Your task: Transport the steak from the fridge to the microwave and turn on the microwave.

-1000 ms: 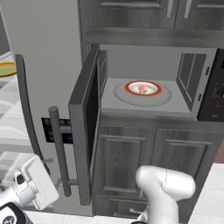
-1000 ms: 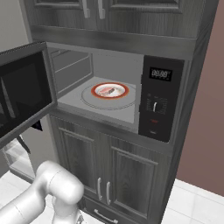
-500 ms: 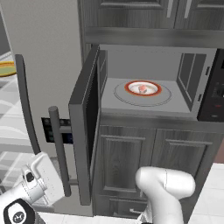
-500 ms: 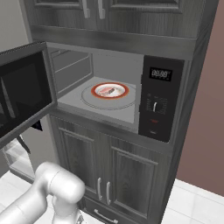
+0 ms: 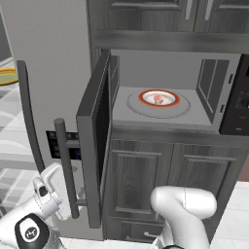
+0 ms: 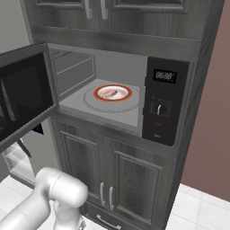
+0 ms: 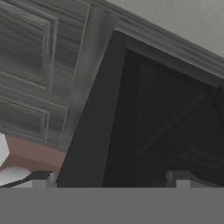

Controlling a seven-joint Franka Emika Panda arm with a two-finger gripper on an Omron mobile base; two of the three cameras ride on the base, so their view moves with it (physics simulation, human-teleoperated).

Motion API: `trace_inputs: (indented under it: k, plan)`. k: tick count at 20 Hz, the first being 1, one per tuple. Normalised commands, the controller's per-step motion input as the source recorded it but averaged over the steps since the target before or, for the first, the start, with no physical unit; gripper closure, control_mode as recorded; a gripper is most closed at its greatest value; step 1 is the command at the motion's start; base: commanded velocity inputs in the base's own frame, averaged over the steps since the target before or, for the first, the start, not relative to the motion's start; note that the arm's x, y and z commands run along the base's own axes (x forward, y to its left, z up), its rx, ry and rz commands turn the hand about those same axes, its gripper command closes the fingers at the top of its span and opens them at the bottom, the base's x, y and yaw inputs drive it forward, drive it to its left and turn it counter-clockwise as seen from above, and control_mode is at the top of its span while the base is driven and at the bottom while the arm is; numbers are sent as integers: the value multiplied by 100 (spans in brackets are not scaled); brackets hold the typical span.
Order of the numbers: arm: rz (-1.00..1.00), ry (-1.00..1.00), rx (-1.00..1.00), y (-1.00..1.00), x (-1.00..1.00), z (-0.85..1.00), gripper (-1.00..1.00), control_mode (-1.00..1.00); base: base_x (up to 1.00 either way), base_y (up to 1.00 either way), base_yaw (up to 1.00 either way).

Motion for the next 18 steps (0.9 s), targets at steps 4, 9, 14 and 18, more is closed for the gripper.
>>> trace_inputs:
  k: [4,9,14,18]
  plan:
    - [0,-10,0,-25,0,24,-100,-100,0,0,0]
    - [0,-9,0,-28,0,27,-100,-100,0,0,0]
    - [0,-8,0,-35,0,30,-100,-100,0,0,0]
    - [-4,-11,0,-39,0,33,-100,-100,0,0,0]
